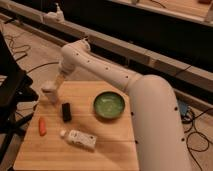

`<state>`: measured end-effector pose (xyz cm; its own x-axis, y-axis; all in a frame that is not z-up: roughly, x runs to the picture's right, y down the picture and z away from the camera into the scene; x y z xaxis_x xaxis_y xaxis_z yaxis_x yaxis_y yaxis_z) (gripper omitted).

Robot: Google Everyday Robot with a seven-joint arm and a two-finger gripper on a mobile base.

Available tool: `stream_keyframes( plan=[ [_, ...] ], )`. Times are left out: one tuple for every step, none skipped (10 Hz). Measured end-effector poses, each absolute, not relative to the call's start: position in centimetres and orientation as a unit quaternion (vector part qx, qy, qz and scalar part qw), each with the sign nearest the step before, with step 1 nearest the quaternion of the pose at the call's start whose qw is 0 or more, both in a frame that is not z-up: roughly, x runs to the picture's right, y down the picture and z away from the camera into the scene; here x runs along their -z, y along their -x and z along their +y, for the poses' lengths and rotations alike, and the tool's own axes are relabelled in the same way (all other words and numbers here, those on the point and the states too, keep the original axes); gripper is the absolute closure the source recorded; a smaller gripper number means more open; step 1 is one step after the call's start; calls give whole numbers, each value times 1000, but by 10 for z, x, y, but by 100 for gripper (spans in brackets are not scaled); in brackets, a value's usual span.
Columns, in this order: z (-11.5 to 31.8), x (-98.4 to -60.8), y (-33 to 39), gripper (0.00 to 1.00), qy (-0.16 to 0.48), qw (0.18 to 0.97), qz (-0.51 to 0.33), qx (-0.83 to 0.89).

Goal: Place the white sponge in the ceramic cup

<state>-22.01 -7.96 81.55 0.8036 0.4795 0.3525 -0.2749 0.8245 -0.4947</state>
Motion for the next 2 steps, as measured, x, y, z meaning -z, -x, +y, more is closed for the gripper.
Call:
stream_keyframes(
  plan=[
    [-80, -812, 212, 30, 211, 925, -236, -209],
    [-80, -812, 211, 30, 210, 925, -236, -210]
  ],
)
